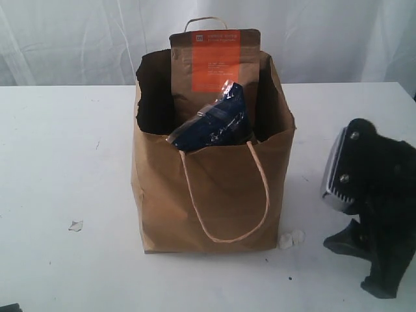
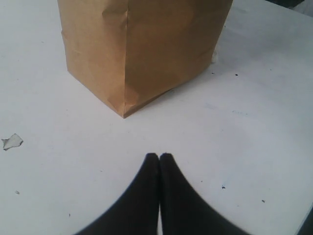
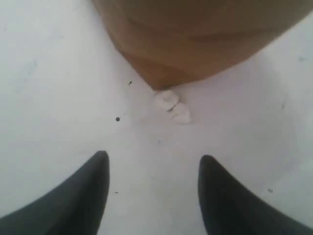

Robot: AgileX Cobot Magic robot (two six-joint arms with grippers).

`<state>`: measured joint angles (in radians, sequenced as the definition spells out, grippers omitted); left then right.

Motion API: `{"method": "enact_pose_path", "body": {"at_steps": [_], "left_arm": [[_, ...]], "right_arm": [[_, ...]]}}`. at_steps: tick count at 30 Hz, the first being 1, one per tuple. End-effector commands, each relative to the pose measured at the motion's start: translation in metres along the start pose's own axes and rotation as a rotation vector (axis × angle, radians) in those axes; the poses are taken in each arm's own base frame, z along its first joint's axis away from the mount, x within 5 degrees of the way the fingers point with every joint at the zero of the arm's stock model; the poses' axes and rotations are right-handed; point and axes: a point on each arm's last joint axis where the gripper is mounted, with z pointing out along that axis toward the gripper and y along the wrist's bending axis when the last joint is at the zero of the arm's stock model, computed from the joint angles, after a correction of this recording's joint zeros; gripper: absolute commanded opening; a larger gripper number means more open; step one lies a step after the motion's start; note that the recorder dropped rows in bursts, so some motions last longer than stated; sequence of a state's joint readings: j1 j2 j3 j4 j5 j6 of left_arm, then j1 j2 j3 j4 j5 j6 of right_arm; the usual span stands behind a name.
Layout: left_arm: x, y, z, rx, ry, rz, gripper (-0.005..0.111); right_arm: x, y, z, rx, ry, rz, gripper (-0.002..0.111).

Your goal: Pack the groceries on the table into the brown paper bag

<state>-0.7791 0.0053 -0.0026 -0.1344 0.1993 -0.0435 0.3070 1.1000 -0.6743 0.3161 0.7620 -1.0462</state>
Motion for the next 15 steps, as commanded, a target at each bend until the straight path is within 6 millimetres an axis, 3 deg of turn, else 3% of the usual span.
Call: {"method": "enact_pose_path", "body": {"at_steps": [1, 8, 15], "left_arm": [[0.001, 0.0, 0.0, 0.004, 0.002, -0.006, 0.0], [0.001, 0.0, 0.0, 0.004, 0.002, -0.006, 0.0], [0.001, 0.0, 0.0, 0.004, 0.002, -0.006, 0.0]], "right_arm": [[0.003, -0.007, 0.03, -0.095, 0.026, -0.255, 0.052], [0.011, -0.014, 0.073, -0.189, 0.092, -0.349, 0.052], [0.017, -0.026, 0.104, -0.134, 0.126, -0.34, 0.052]]}}
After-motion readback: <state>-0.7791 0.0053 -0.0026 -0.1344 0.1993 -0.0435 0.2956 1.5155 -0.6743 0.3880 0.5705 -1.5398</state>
